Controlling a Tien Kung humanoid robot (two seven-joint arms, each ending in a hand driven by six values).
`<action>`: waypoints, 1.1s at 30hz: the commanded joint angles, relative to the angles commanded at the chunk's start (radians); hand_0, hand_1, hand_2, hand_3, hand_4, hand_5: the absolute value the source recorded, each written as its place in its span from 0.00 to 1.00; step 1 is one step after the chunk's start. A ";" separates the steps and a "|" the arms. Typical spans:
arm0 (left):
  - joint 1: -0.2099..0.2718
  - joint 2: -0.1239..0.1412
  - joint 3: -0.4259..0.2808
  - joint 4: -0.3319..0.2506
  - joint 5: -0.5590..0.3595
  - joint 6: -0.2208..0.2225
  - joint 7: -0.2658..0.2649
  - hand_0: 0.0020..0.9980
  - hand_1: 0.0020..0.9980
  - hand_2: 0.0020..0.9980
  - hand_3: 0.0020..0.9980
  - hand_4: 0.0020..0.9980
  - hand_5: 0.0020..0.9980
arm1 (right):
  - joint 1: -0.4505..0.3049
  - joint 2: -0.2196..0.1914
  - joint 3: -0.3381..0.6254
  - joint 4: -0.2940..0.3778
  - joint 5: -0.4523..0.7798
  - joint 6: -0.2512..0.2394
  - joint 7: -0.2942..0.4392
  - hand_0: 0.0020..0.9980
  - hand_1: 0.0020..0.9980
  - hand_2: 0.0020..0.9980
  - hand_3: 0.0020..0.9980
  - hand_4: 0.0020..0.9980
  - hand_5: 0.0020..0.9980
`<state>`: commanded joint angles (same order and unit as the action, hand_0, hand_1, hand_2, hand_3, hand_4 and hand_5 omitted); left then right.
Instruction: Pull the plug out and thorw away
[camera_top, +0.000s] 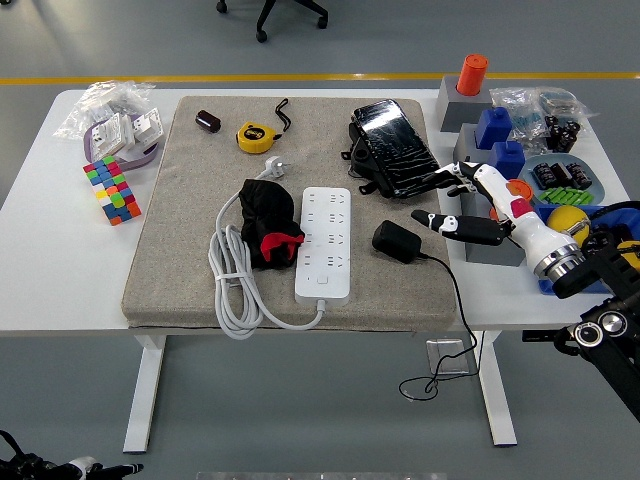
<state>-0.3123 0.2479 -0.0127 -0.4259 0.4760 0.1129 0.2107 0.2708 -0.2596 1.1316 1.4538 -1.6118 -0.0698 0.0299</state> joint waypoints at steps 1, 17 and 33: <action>0.000 0.000 0.000 0.000 0.000 0.000 0.000 0.53 0.67 0.70 0.67 0.83 0.65 | -0.001 0.001 0.002 0.000 0.000 0.001 0.000 0.66 0.68 0.68 0.62 0.96 0.46; -0.005 0.001 -0.003 0.001 0.001 0.000 0.000 0.53 0.68 0.70 0.66 0.83 0.64 | -0.007 0.007 0.012 0.005 -0.004 0.006 -0.003 0.66 0.66 0.67 0.61 0.95 0.45; -0.002 0.002 -0.006 -0.001 -0.004 0.001 -0.002 0.53 0.67 0.70 0.66 0.83 0.65 | -0.014 0.006 0.016 0.009 -0.006 0.014 -0.002 0.66 0.66 0.67 0.61 0.95 0.45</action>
<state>-0.3144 0.2498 -0.0183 -0.4265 0.4718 0.1139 0.2091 0.2569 -0.2539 1.1472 1.4633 -1.6177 -0.0563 0.0275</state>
